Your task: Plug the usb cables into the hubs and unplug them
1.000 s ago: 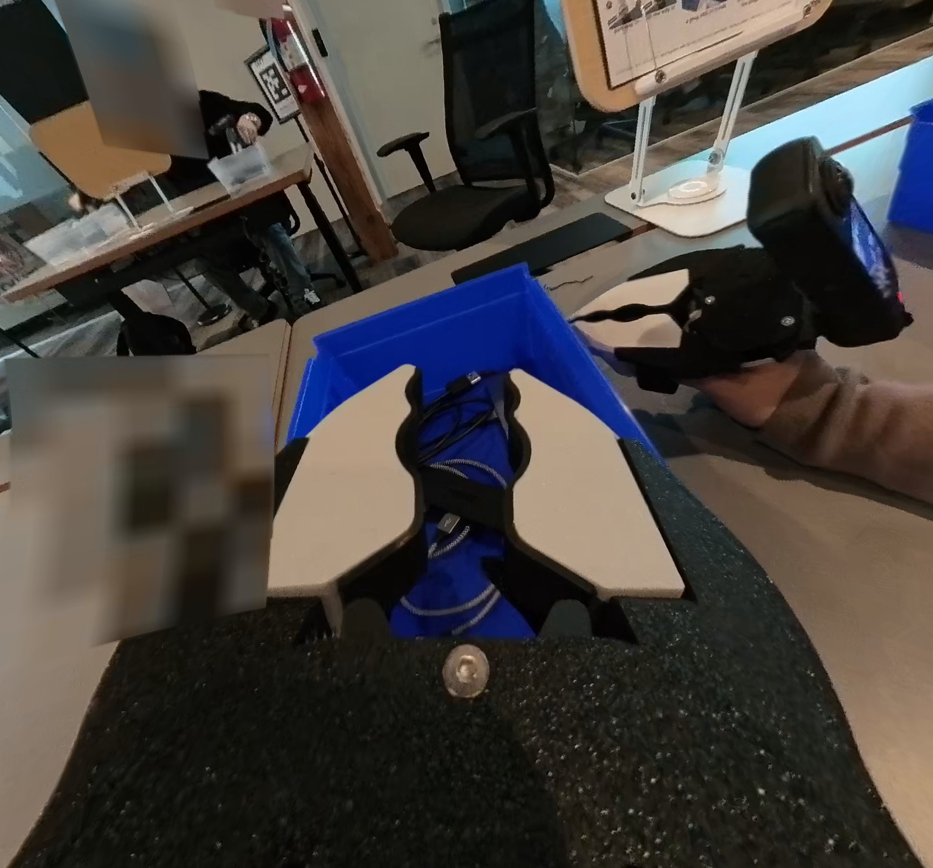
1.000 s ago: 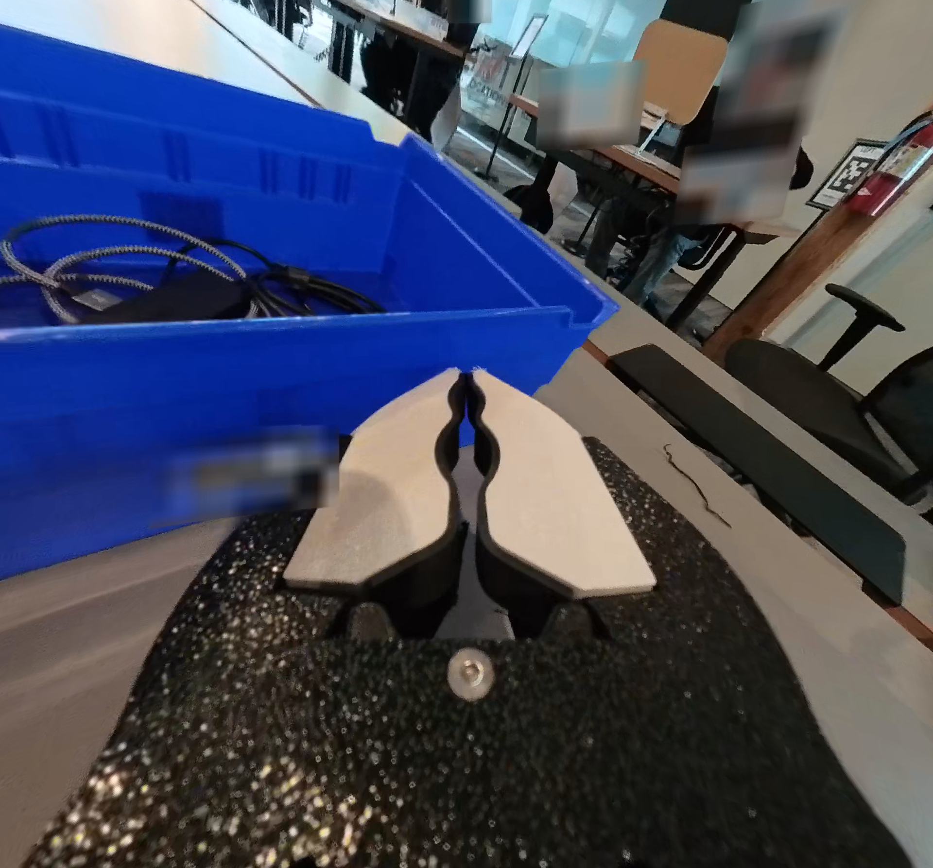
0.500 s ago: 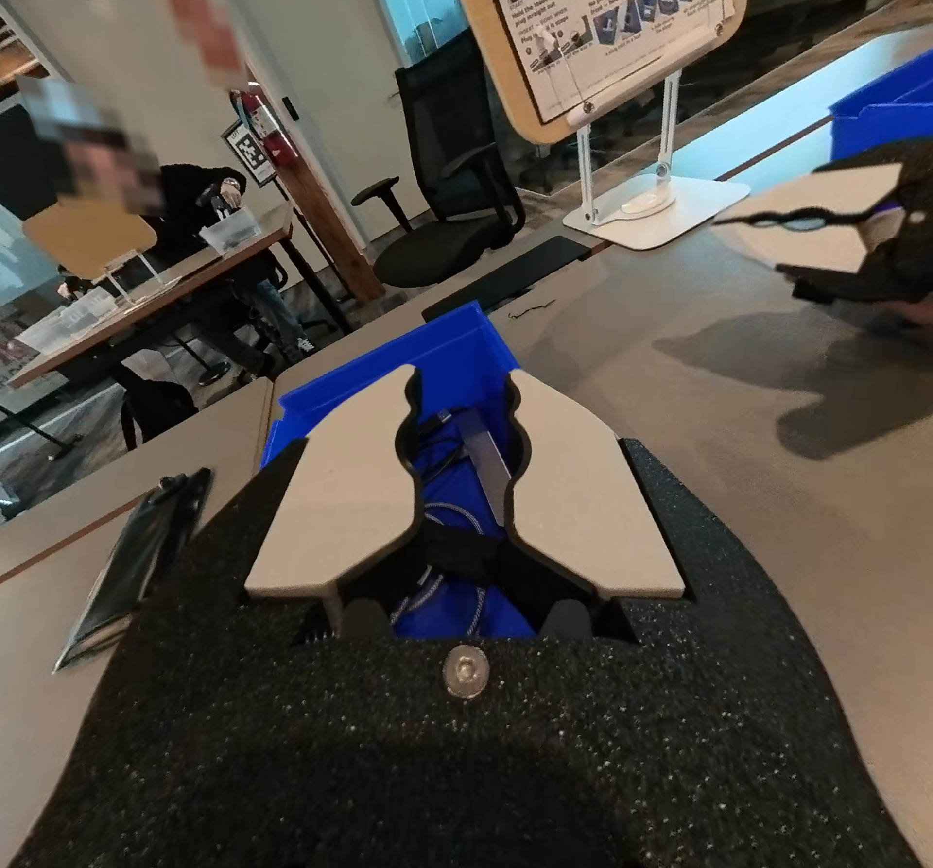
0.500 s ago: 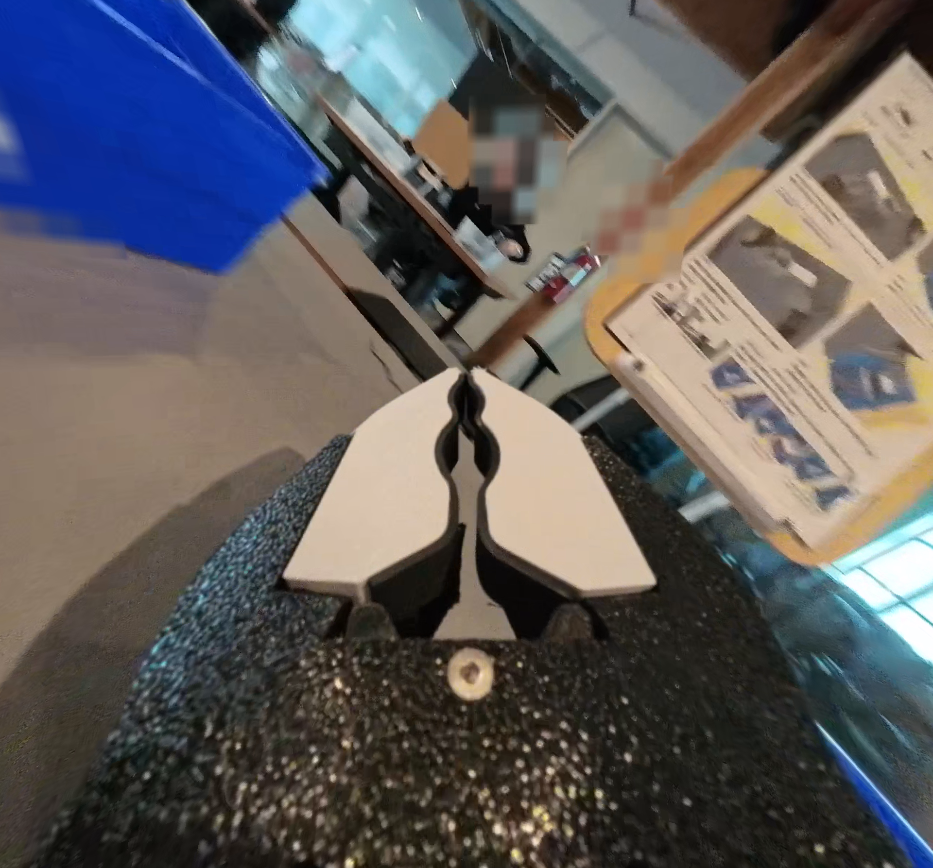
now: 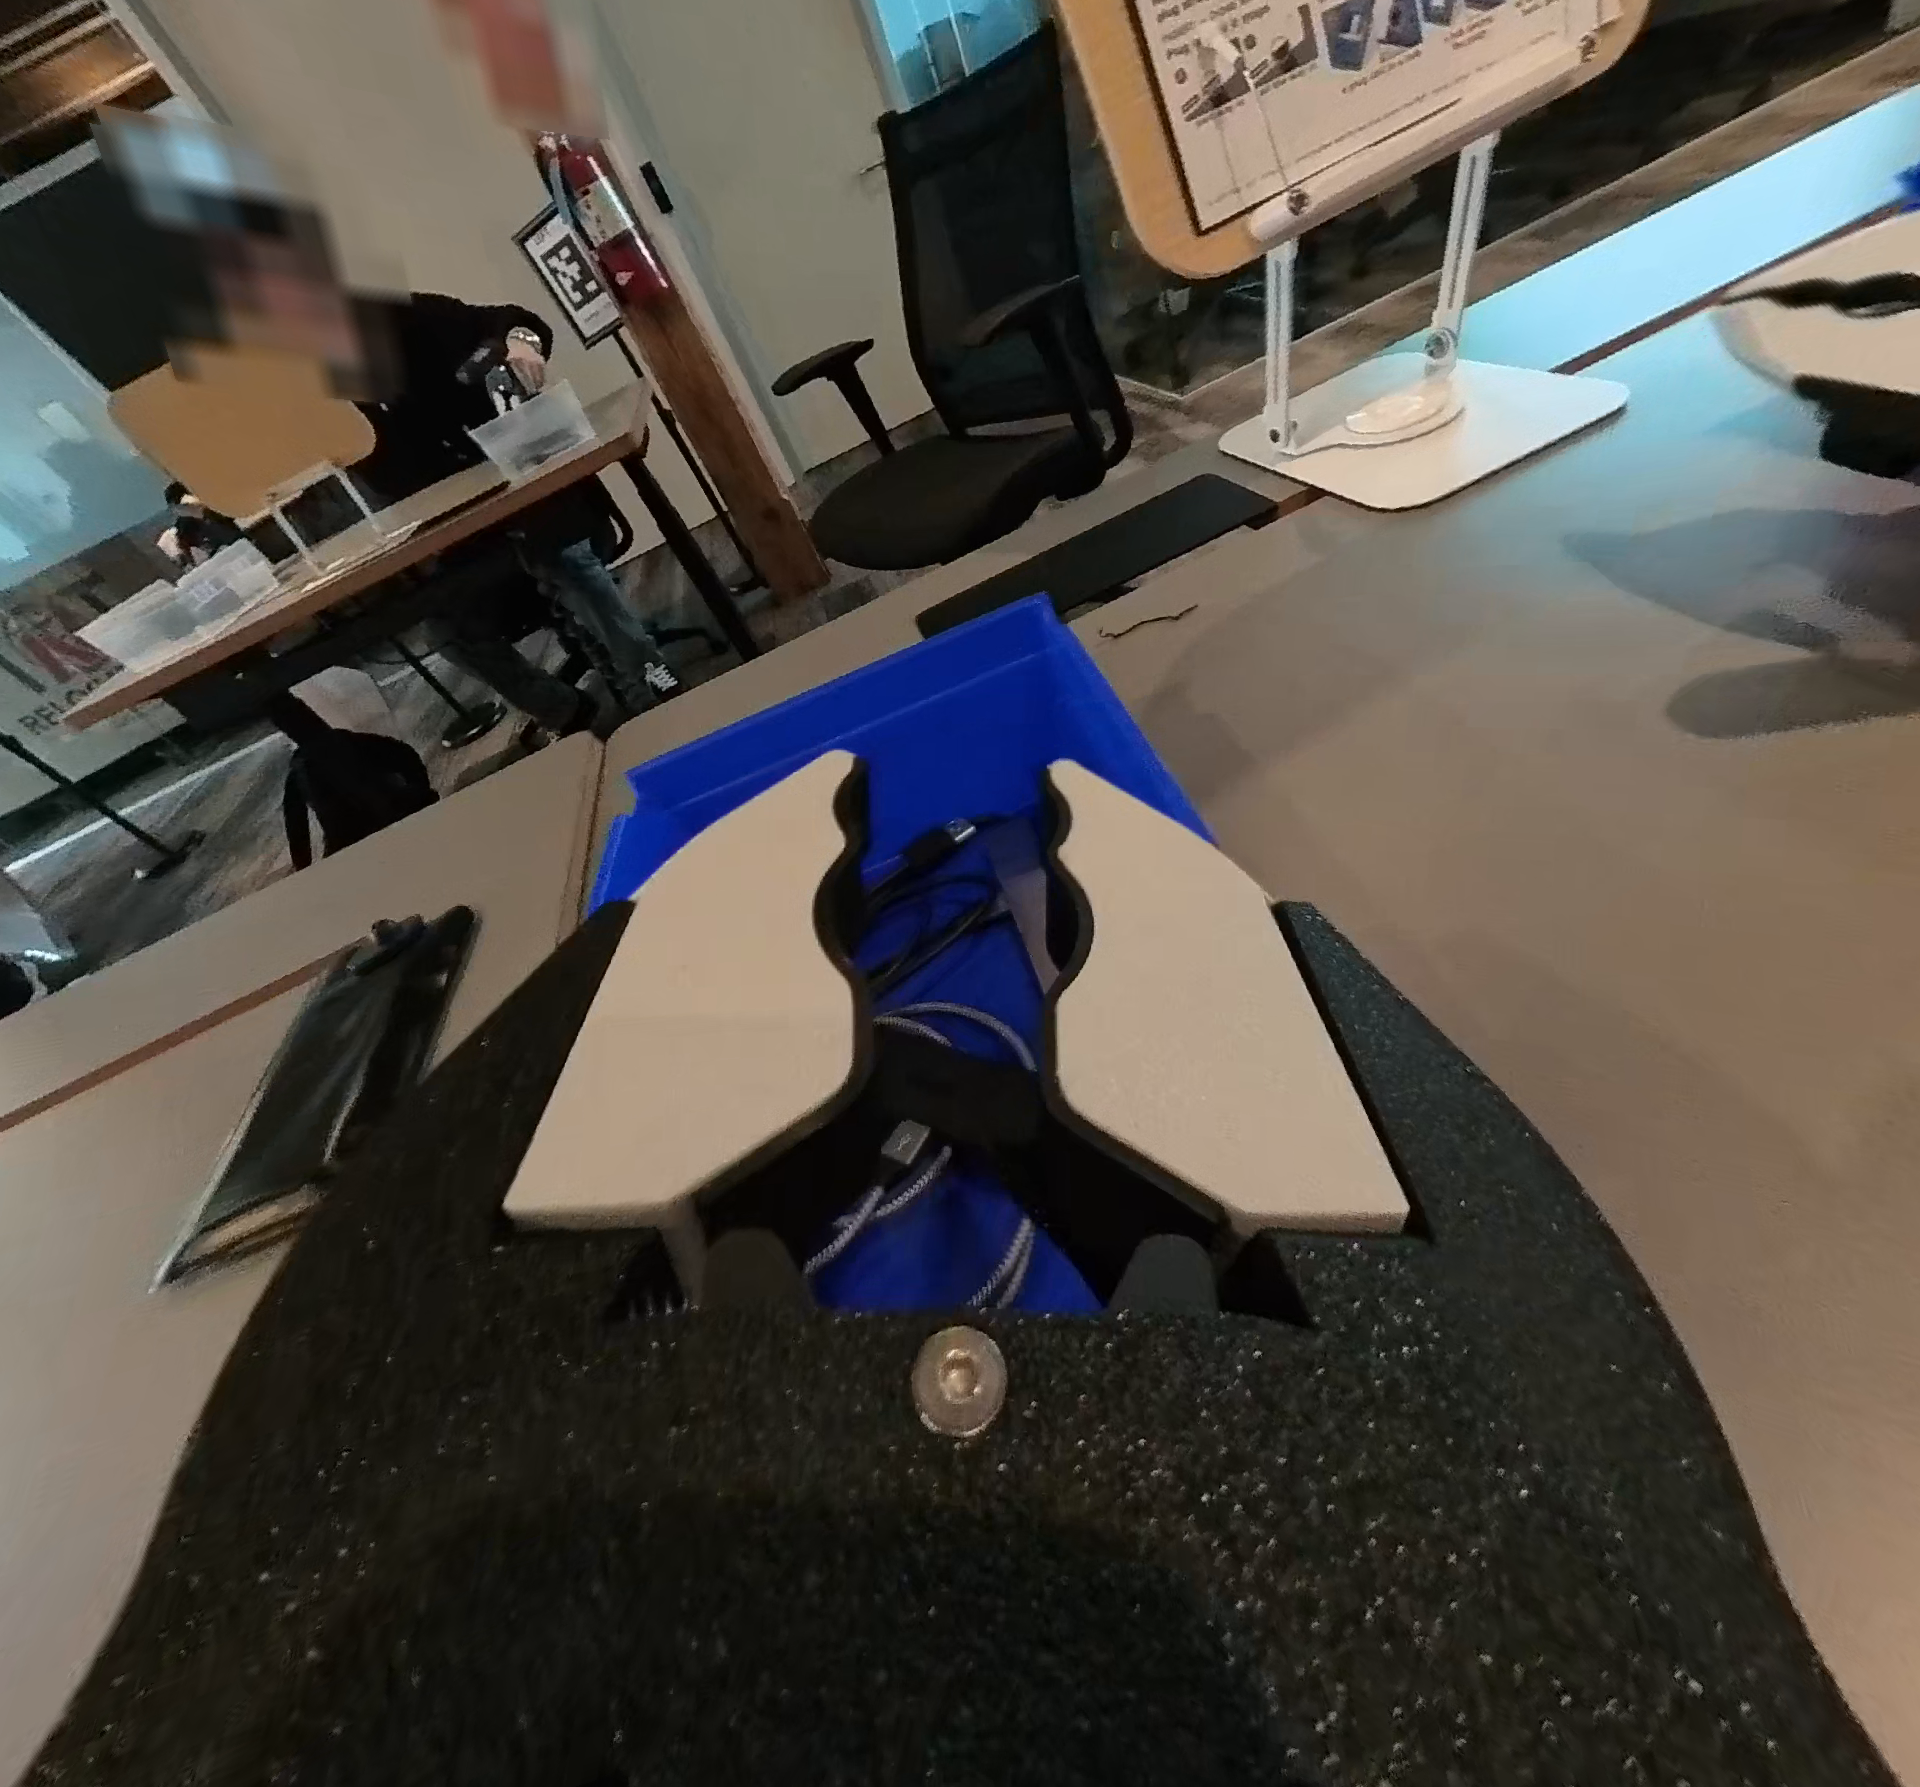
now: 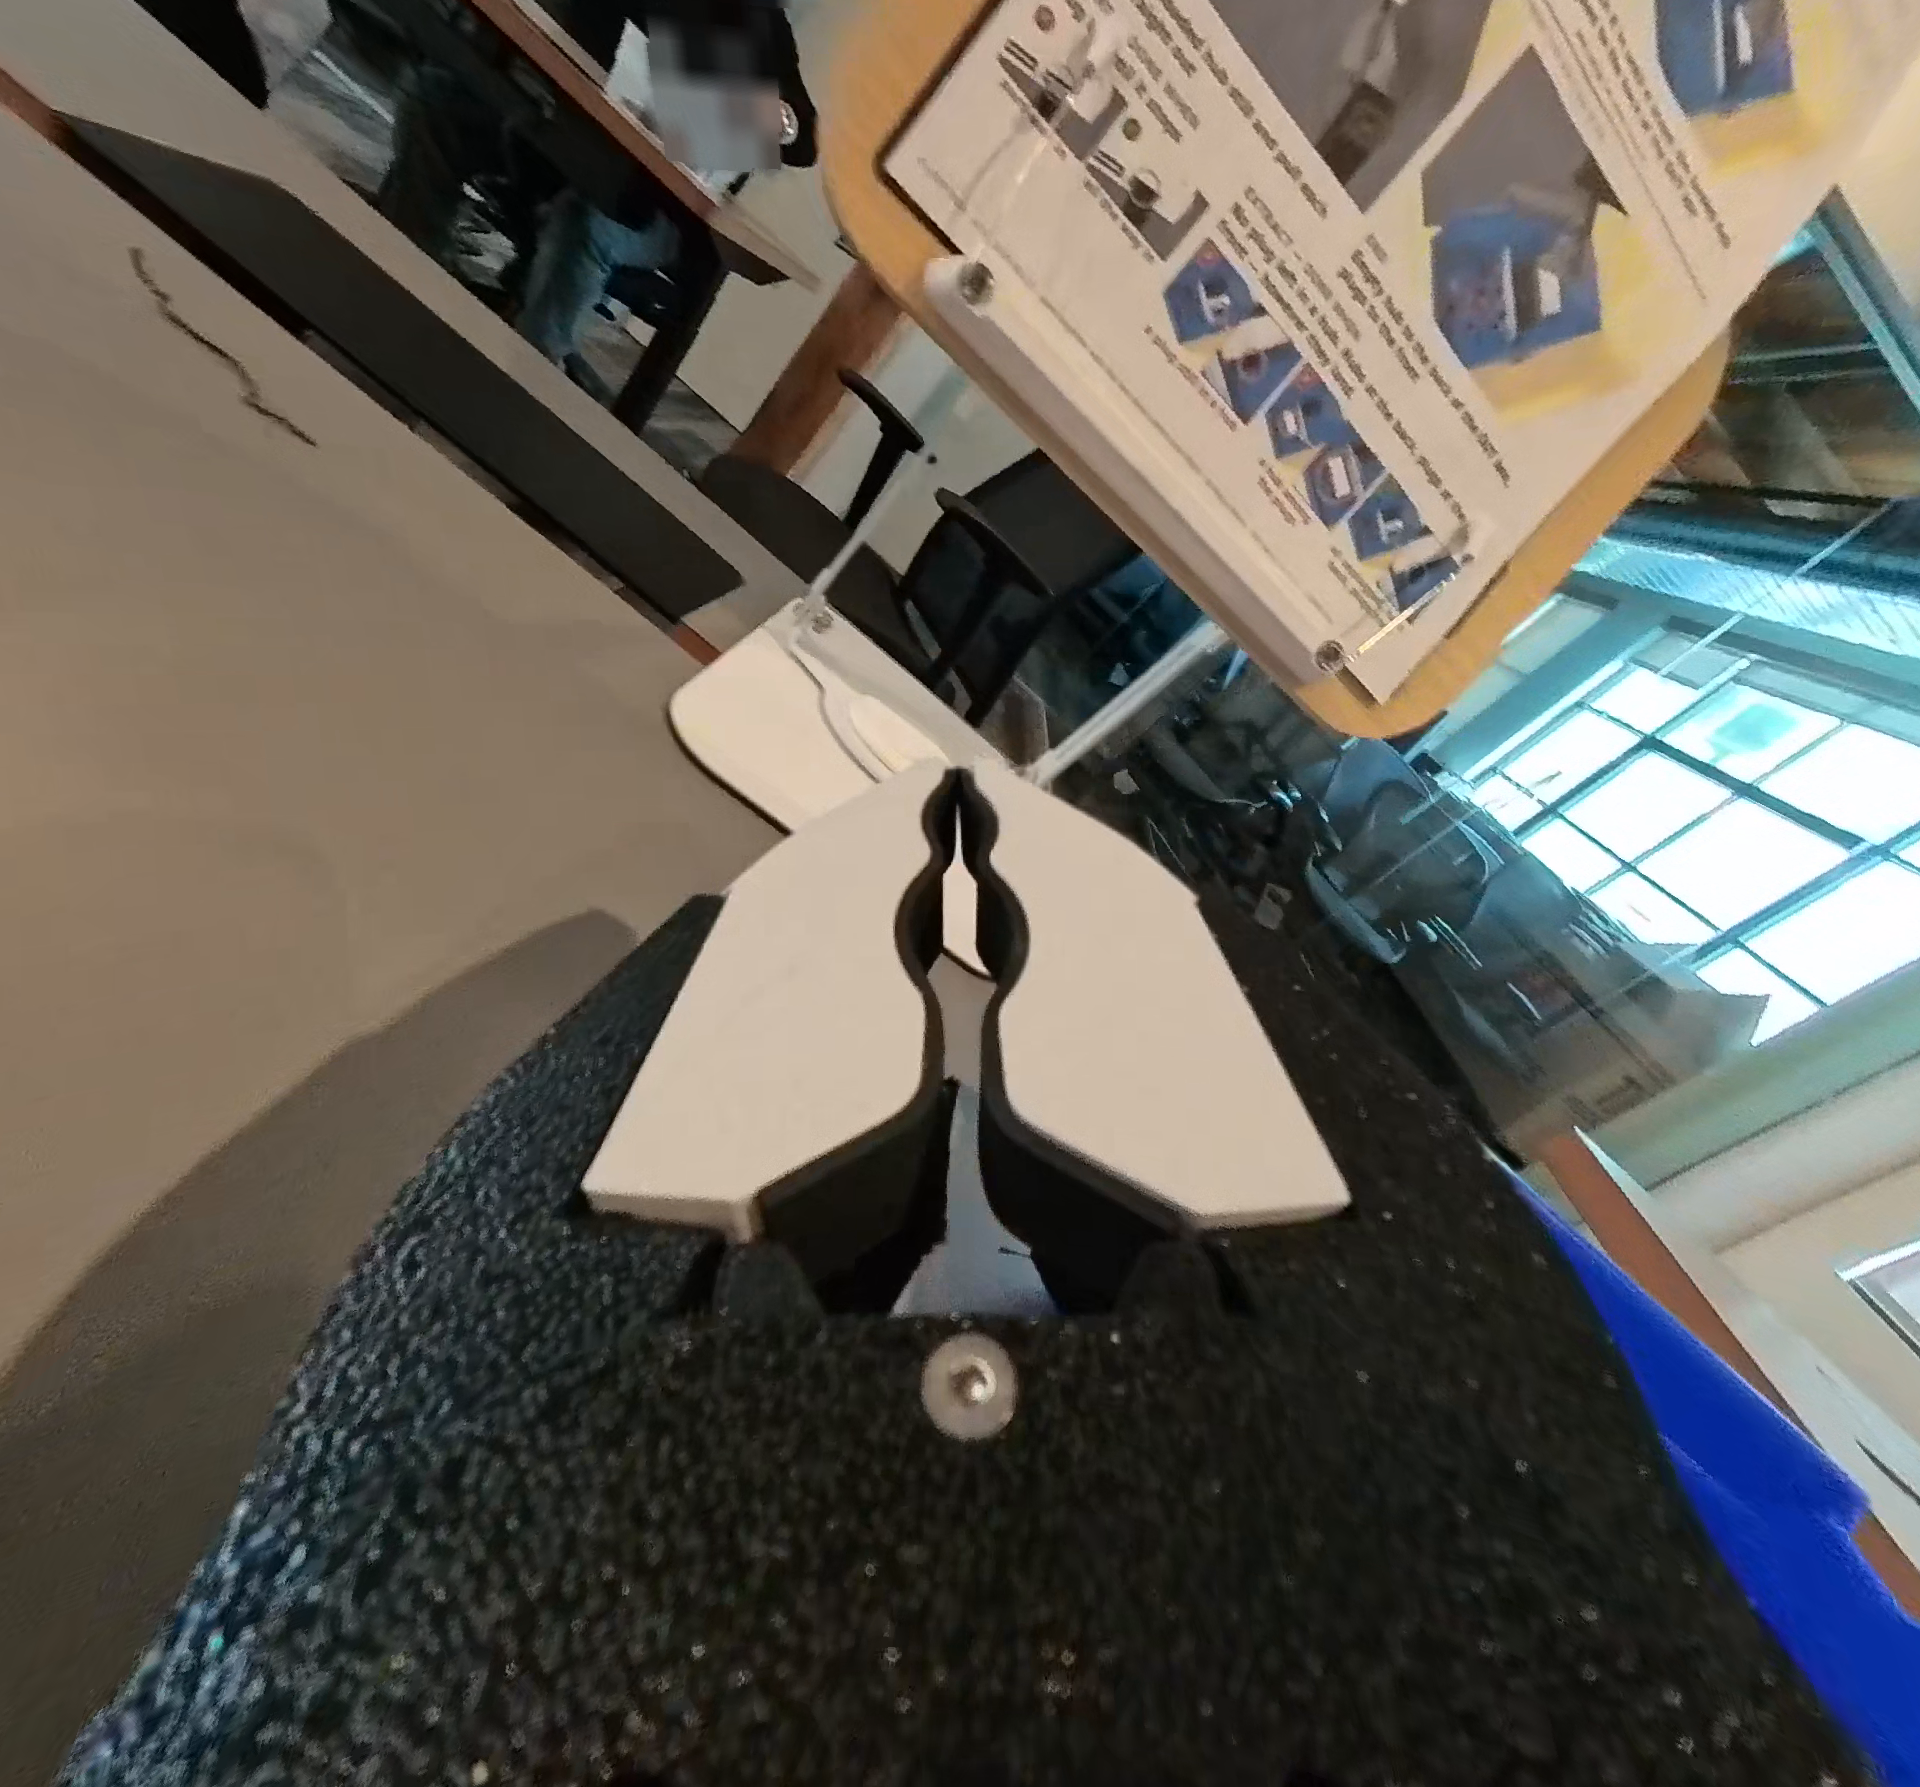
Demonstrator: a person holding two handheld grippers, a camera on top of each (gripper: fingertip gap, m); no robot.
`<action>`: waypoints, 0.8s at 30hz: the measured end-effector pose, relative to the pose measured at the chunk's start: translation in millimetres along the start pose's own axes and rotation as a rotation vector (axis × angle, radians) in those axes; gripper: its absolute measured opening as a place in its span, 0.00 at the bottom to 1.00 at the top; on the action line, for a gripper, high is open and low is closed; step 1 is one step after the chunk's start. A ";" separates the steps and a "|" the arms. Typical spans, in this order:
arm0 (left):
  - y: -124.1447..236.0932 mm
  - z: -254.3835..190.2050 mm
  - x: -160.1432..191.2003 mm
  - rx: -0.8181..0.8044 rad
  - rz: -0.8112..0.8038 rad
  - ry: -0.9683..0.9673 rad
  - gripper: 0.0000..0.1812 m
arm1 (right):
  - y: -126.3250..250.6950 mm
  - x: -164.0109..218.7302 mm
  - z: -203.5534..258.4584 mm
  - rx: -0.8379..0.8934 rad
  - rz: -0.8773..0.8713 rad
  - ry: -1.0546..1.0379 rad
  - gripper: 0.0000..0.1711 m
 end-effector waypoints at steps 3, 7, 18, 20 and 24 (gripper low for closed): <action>-0.4 6.9 4.7 -0.005 0.007 0.034 0.18 | 3.5 -0.5 -5.5 0.001 -0.055 -0.034 0.00; -1.9 19.2 14.9 -0.038 0.042 0.065 0.17 | 22.4 -22.9 15.8 -0.123 -0.231 -0.081 0.00; 7.5 63.1 46.5 -0.078 0.111 0.216 0.48 | 69.7 -123.3 119.2 -0.559 -0.587 -0.200 0.31; 7.5 65.1 47.4 -0.068 0.107 0.244 0.53 | 73.5 -137.5 123.2 -0.623 -0.600 -0.251 0.36; 7.8 70.7 50.8 -0.067 0.111 0.292 0.64 | 79.4 -168.9 121.1 -0.767 -0.614 -0.316 0.52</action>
Point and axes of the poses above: each gripper's, where its closed fingertips meet, y back along the fingers, x out of its underside, z = x × y across the jaws, the point moved 10 cm from there along y, back along the fingers, and after that the axes turned 9 degrees about z, right-handed, at the moved point
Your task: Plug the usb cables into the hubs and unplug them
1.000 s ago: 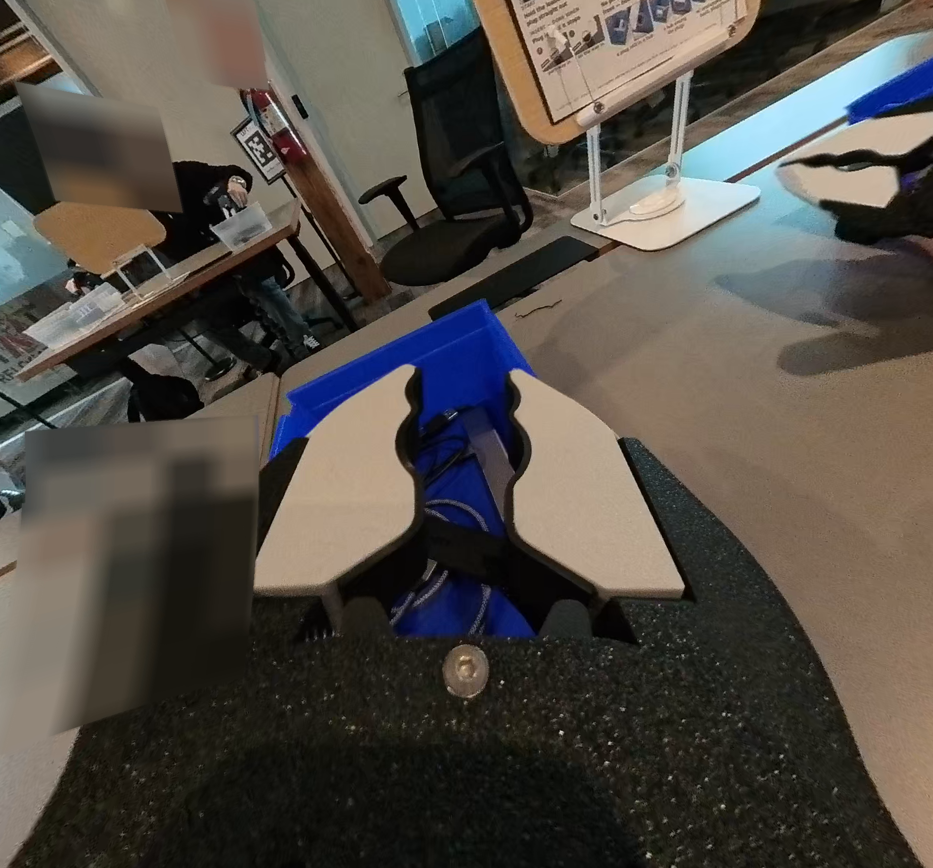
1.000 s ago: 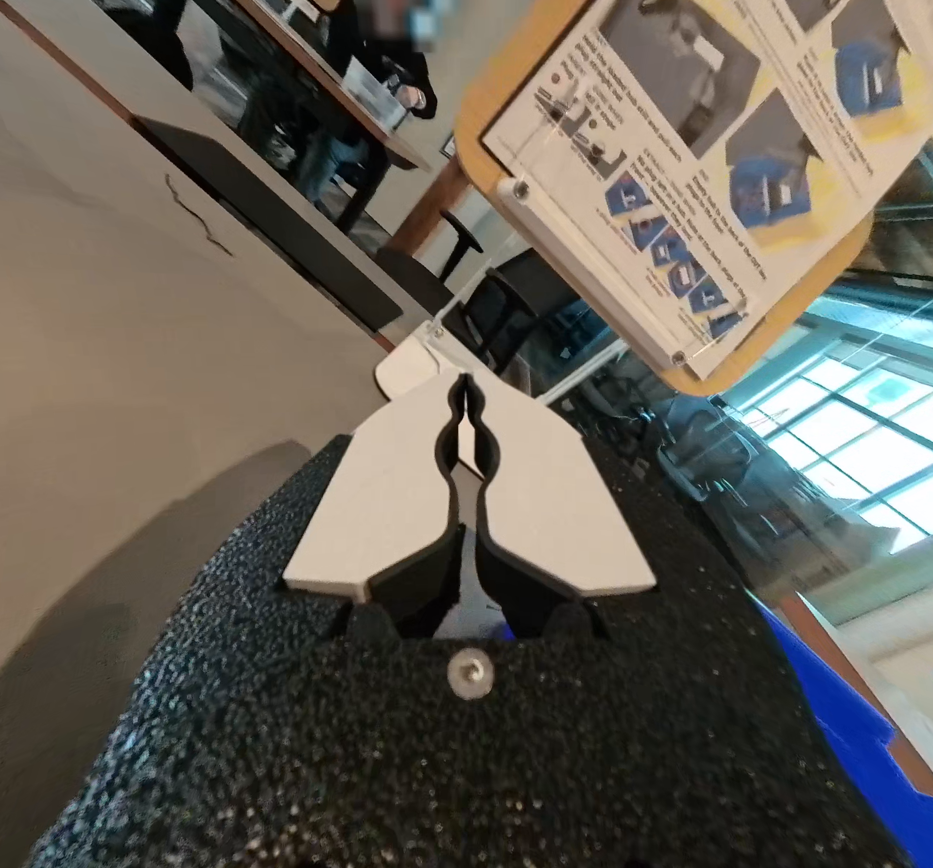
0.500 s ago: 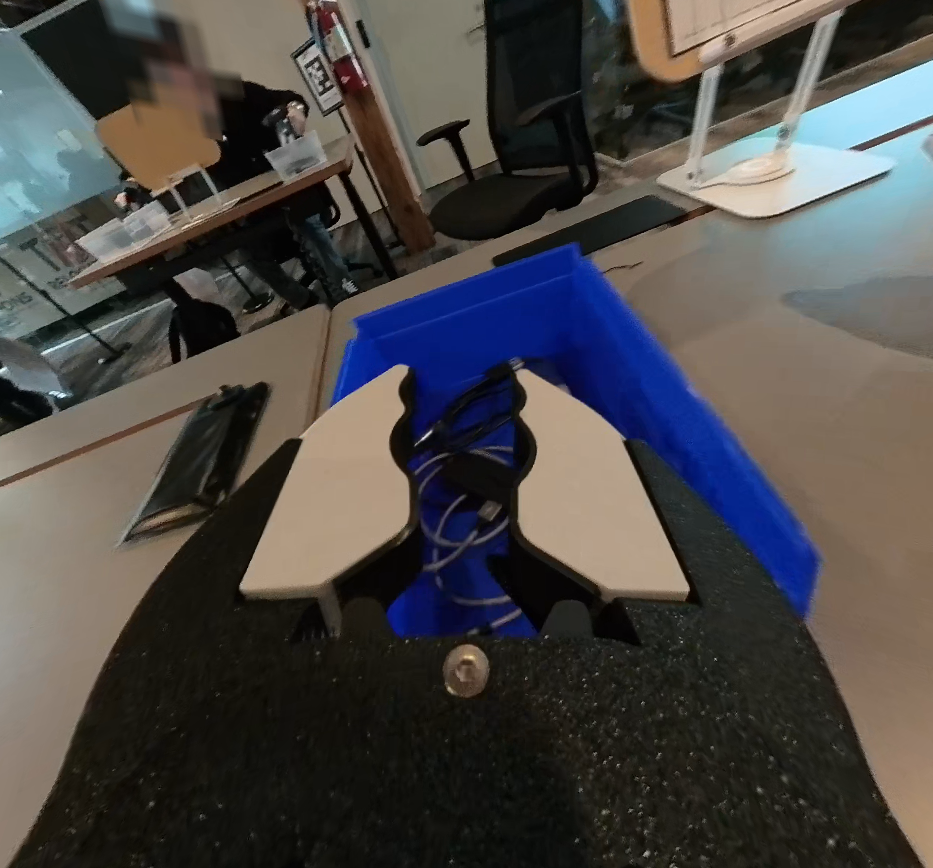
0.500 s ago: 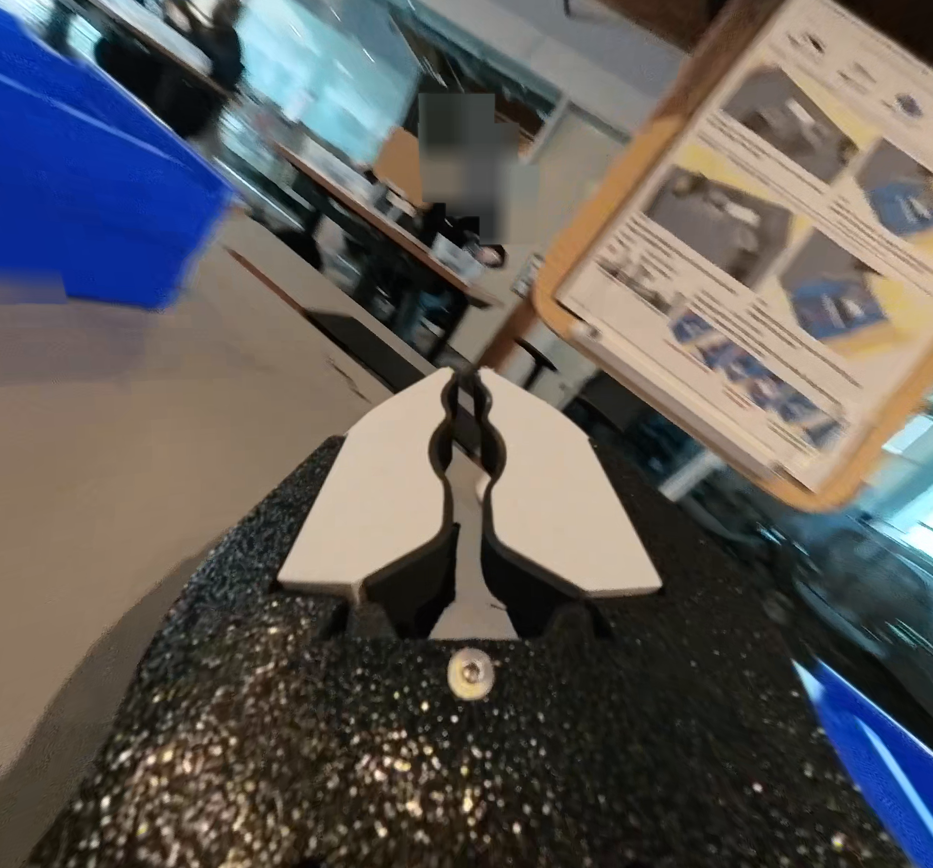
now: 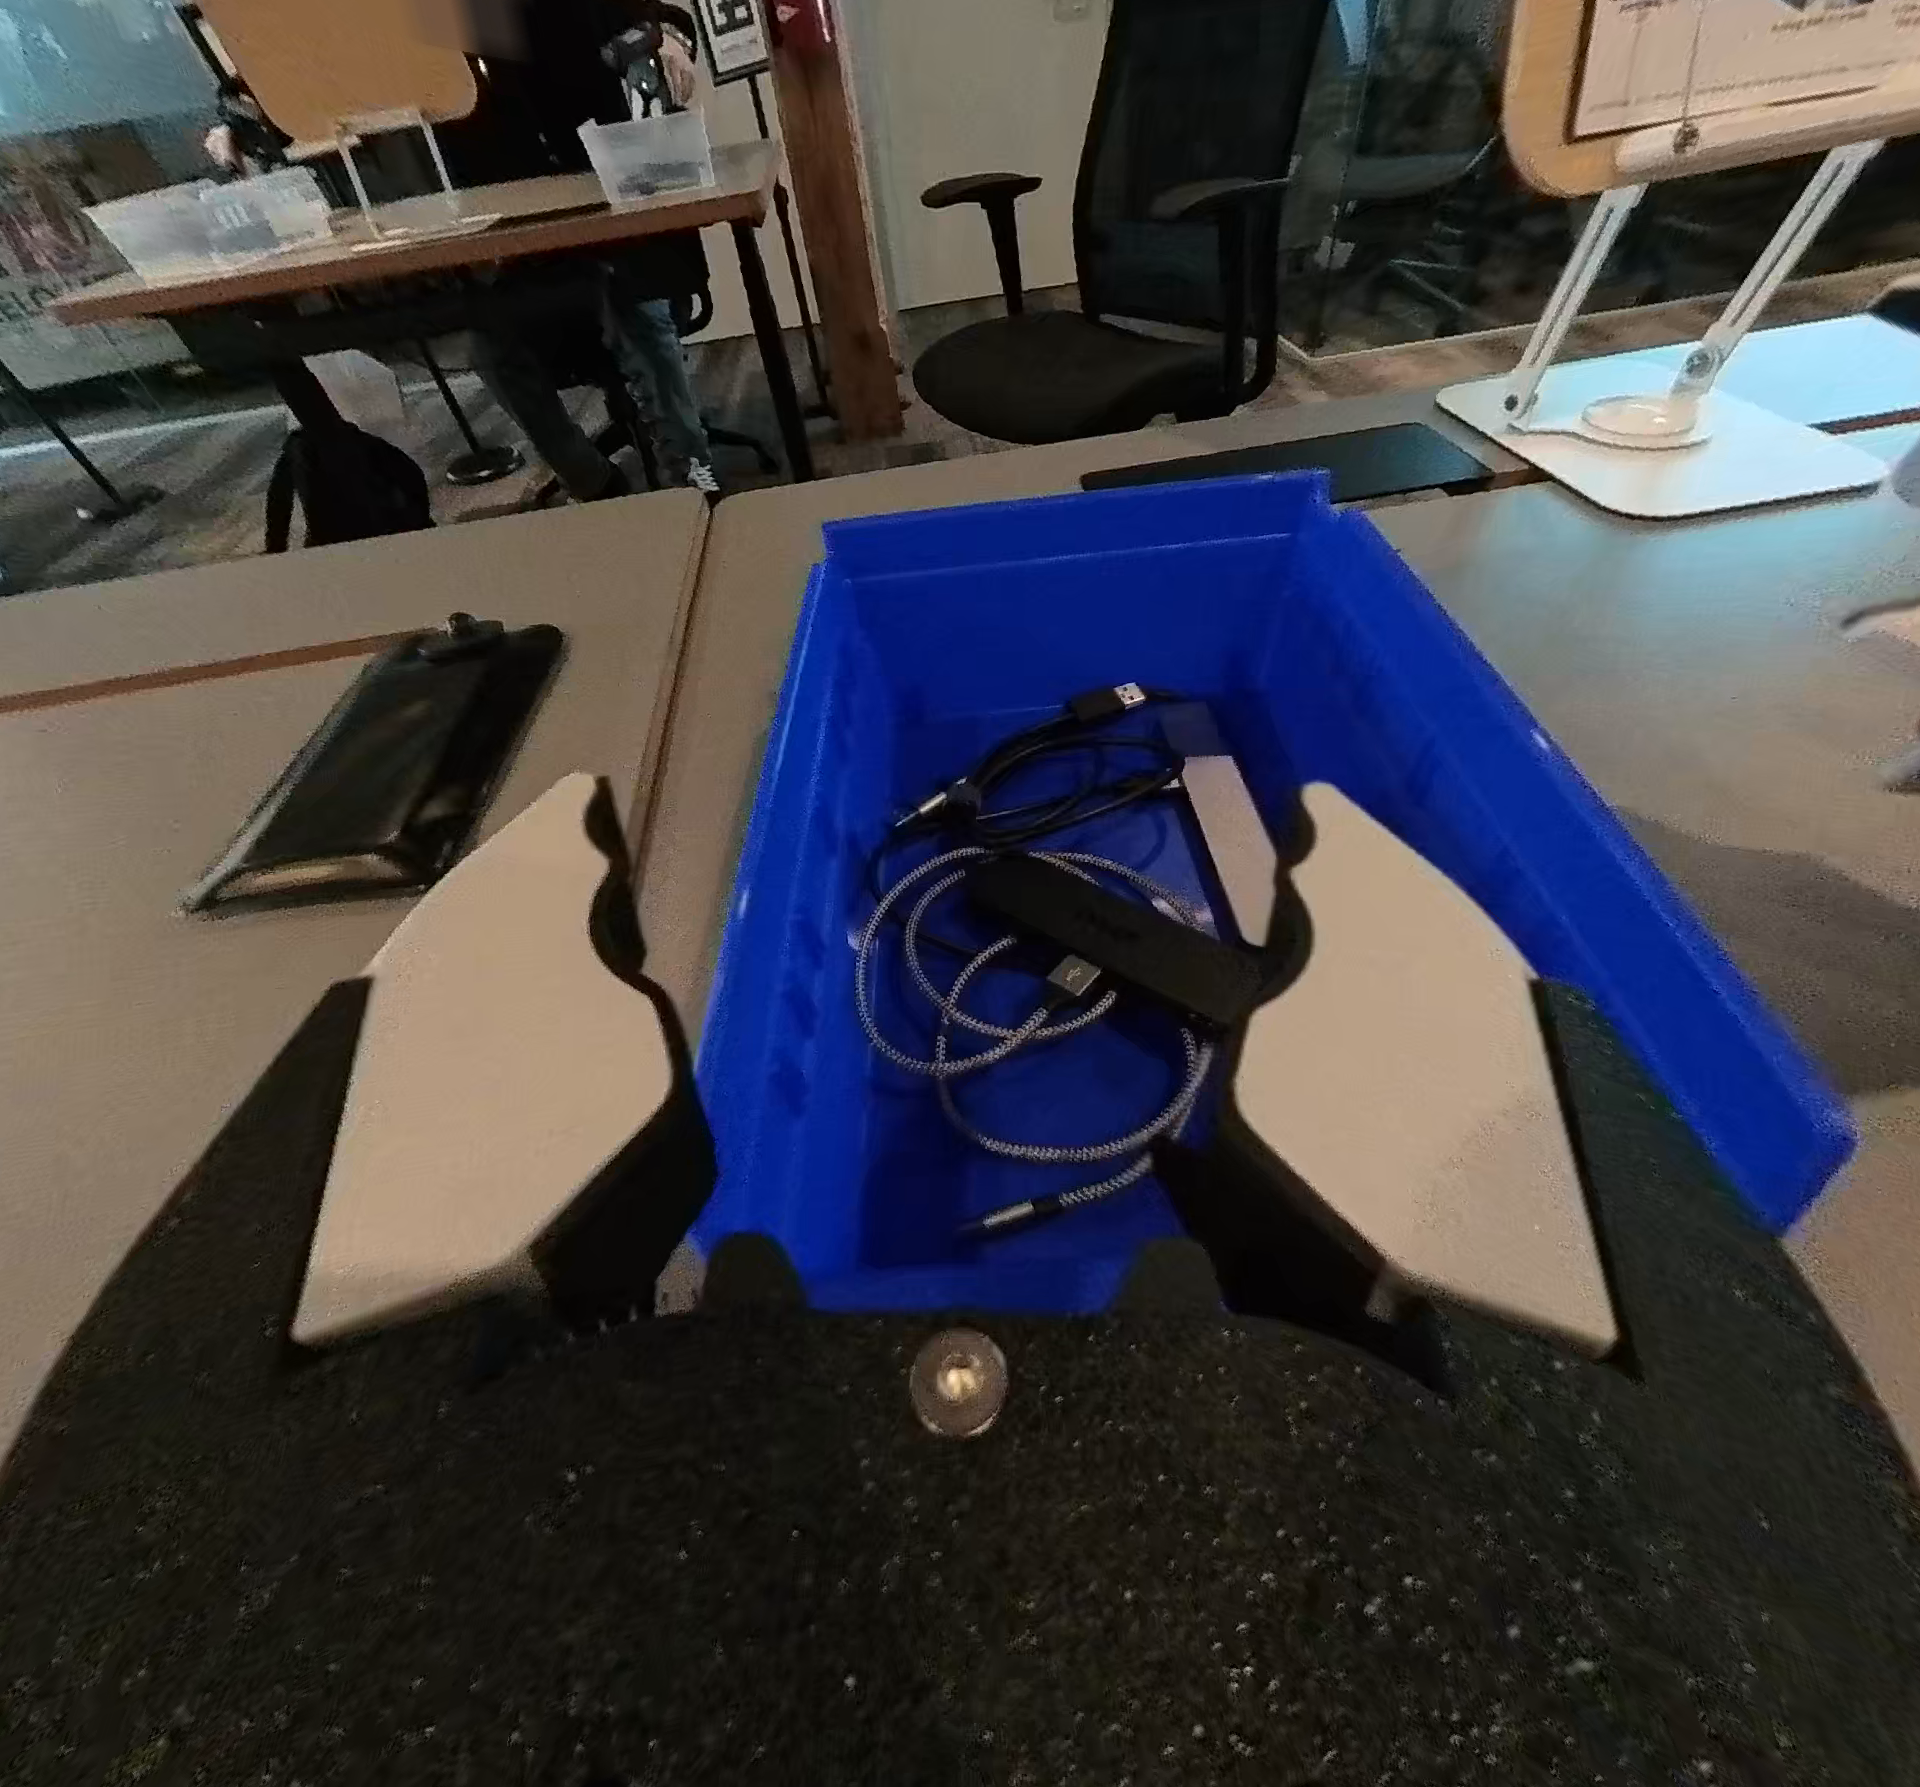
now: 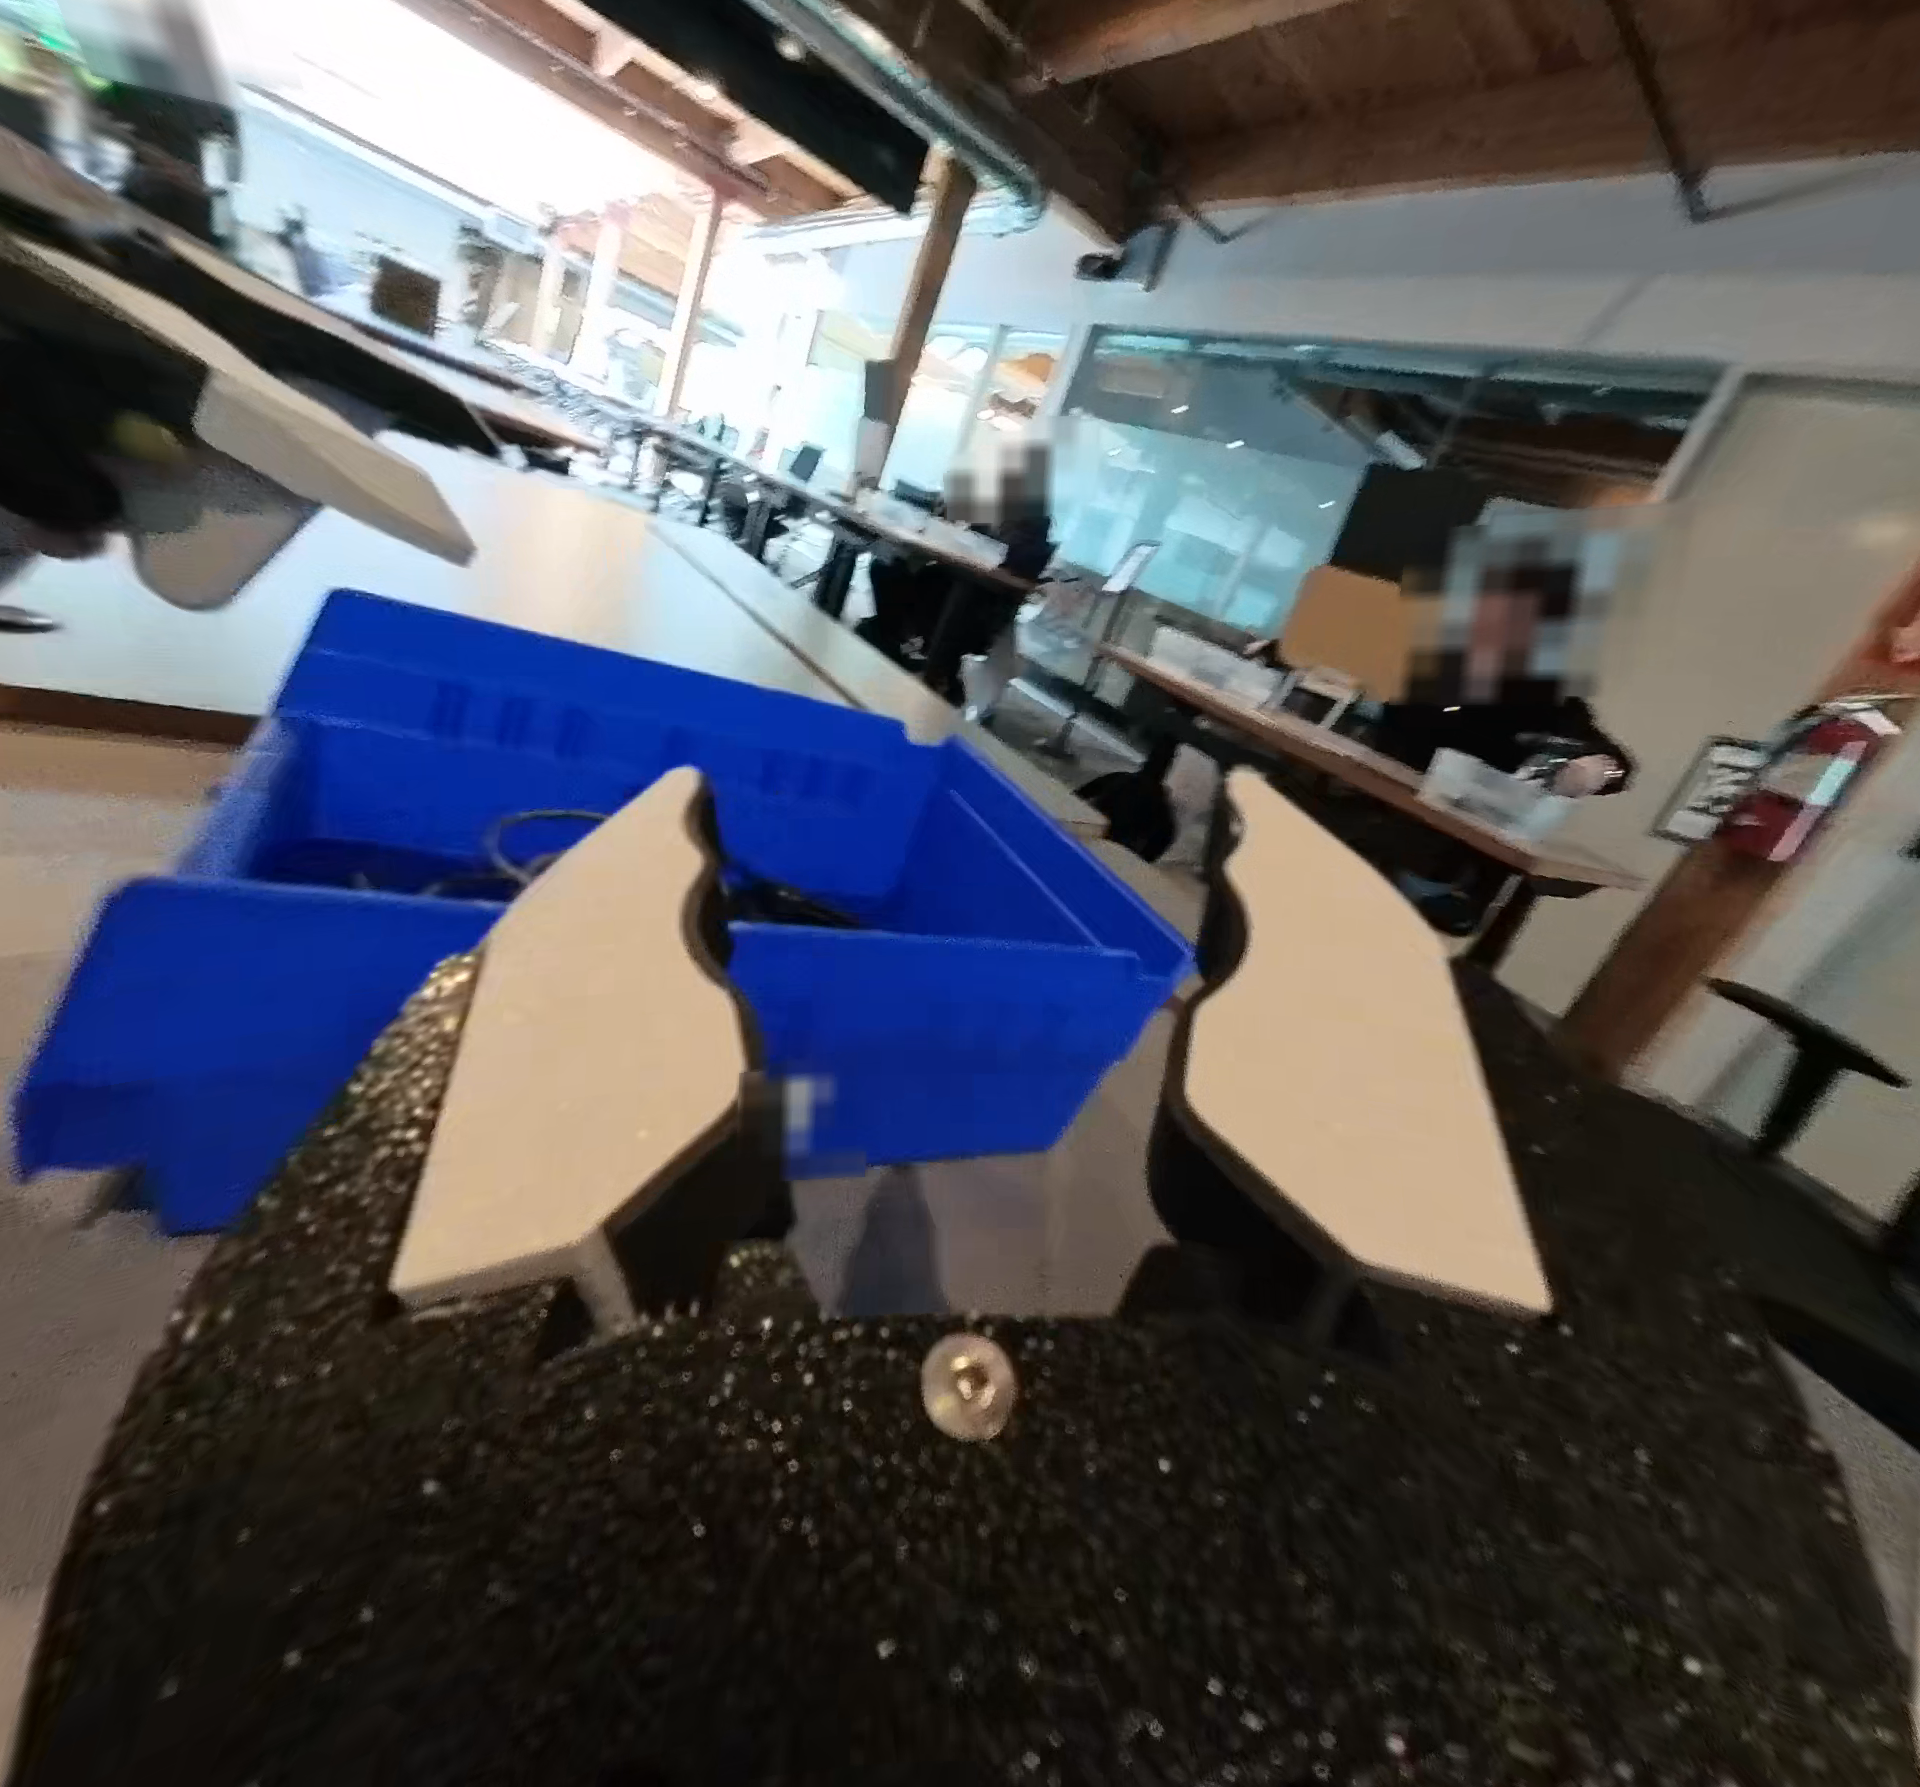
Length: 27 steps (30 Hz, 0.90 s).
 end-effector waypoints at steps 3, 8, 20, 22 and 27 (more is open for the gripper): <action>-0.6 4.2 1.4 0.030 -0.015 0.048 0.73 | -11.8 -19.8 -0.6 -0.121 0.039 -0.053 0.59; 2.6 6.7 0.9 0.034 -0.053 0.051 0.80 | -28.1 -47.0 5.3 -0.237 0.091 -0.119 0.62; 6.1 -13.2 -8.8 0.130 -0.095 -0.007 0.50 | -13.4 -65.4 0.6 -0.177 0.054 -0.043 0.50; 7.3 -21.3 -11.1 0.192 -0.106 -0.017 0.32 | -6.6 -65.9 -3.1 -0.160 0.045 -0.020 0.21; 11.5 -43.7 -18.9 0.295 -0.182 -0.069 0.00 | -0.1 -66.4 -7.0 -0.096 0.105 0.071 0.00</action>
Point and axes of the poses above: each gripper's, where its closed fingertips meet, y back along the fingers, x out of its underside, z = x × y across the jaws, the point moved 10 cm from there along y, back along the fingers, and after that the axes turned 9 degrees about z, right-handed, at the moved point
